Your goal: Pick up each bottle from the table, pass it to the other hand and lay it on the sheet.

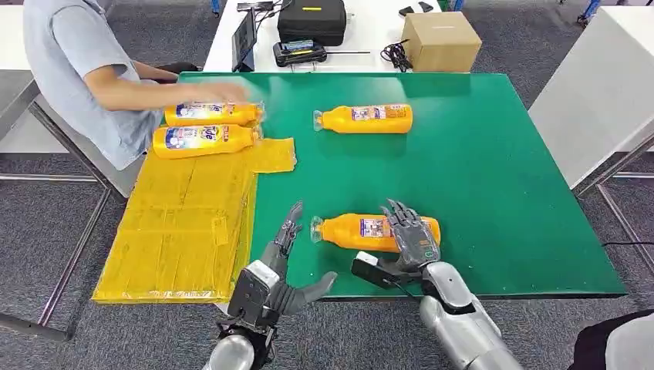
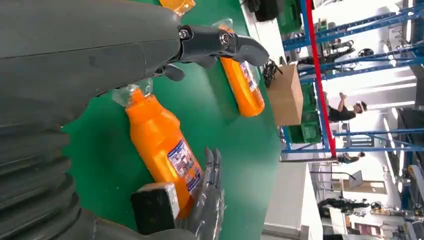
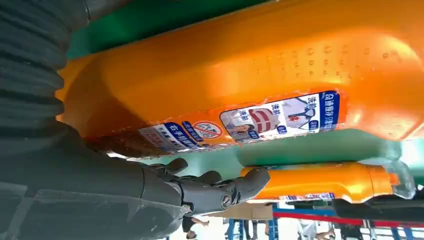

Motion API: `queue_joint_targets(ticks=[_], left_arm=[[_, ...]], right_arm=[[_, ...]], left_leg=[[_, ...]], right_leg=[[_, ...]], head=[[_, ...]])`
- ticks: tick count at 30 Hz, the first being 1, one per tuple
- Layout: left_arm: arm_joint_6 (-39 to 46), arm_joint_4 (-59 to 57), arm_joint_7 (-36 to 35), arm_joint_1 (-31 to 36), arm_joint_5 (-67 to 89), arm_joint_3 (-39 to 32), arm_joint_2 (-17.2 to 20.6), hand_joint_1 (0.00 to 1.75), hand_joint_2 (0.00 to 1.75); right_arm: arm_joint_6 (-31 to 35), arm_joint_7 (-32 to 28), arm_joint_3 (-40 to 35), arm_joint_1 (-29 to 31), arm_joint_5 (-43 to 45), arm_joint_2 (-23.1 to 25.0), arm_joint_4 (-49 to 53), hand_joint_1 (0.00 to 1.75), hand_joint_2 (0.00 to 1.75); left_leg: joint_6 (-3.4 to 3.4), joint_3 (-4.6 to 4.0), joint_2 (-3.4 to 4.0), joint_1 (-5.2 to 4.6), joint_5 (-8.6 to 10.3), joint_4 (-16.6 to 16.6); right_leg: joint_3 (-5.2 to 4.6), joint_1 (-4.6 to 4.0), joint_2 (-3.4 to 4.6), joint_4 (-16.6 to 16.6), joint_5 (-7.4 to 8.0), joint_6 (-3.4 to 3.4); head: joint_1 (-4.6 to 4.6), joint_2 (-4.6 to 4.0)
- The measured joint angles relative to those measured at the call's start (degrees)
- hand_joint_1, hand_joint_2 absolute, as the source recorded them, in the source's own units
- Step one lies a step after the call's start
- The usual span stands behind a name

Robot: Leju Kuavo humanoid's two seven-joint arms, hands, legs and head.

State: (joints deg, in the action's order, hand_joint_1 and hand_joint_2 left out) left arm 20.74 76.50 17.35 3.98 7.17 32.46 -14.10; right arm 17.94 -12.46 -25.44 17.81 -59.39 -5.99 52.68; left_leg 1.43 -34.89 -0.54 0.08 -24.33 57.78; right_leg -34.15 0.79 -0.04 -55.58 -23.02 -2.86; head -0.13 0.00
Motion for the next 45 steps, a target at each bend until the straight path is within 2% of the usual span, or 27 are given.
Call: queue_joint_targets(ticks=[10,18,25,36,42,43,44,45], left_arm=[[0.00,0.00,-0.15,-0.01,0.59,0.09,0.00,0.00,1.75],[0.90,0.11,-1.09,-0.68,2.73,-0.02,0.15,0.00,1.75],[-0.02,0.72,-2.73,-1.91,4.15,-0.26,0.74,0.00,1.75],[-3.80,0.79,-6.25,-2.54,5.09,-0.13,1.99,0.00,1.75],[-4.17,0.66,-6.54,-2.52,5.35,-0.07,2.08,0.00,1.75],[-4.22,0.61,-6.56,-2.50,5.35,-0.07,2.10,0.00,1.75],[-4.31,0.59,-6.56,-2.49,5.35,-0.04,2.12,0.00,1.75],[-4.44,0.52,-6.54,-2.45,5.35,-0.02,2.16,0.00,1.75]], right_arm=[[0.02,3.32,-1.79,0.76,-1.79,-0.09,0.00,0.00,1.75],[0.70,11.26,-3.82,1.33,-7.43,-0.20,0.50,0.00,1.75],[-4.11,15.50,-4.17,1.34,-7.12,-0.55,2.27,0.00,1.75],[-12.81,14.84,-3.50,4.85,-1.09,-2.58,1.22,0.00,1.75],[-15.26,14.88,-3.78,6.92,0.05,-3.26,-0.83,0.00,1.75],[-15.67,14.84,-3.82,7.23,0.28,-3.34,-1.16,1.01,1.75],[-15.98,14.66,-3.87,7.55,0.48,-3.45,-1.42,1.75,1.75],[-16.42,14.20,-3.98,7.86,0.70,-3.56,-1.73,1.75,1.75]], left_leg=[[0.00,0.00,0.00,0.00,0.00,0.00],[0.00,0.00,-0.01,0.00,0.00,0.00],[0.00,0.01,-0.02,0.00,0.00,0.00],[0.02,0.12,-0.01,-0.01,0.02,0.01],[0.02,0.17,-0.01,-0.01,0.01,0.01],[0.02,0.17,-0.01,-0.01,0.01,0.01],[0.02,0.18,-0.01,-0.01,0.01,0.01],[0.02,0.19,-0.01,-0.01,0.01,0.01]], right_leg=[[0.00,0.00,0.00,0.00,0.00,0.00],[0.02,0.00,-0.01,0.00,0.00,0.00],[0.02,0.00,-0.01,0.00,0.00,0.00],[0.12,0.01,-0.01,0.01,0.01,-0.01],[0.16,0.01,0.00,0.01,0.01,-0.01],[0.17,0.01,0.00,0.01,0.01,-0.01],[0.18,0.01,0.00,0.01,0.01,-0.01],[0.19,0.01,0.00,0.01,0.01,-0.01]], head=[[0.02,0.00],[0.00,0.00],[0.00,0.00],[0.00,0.00],[0.00,0.00],[0.00,0.00],[0.00,0.00],[0.02,0.00]])
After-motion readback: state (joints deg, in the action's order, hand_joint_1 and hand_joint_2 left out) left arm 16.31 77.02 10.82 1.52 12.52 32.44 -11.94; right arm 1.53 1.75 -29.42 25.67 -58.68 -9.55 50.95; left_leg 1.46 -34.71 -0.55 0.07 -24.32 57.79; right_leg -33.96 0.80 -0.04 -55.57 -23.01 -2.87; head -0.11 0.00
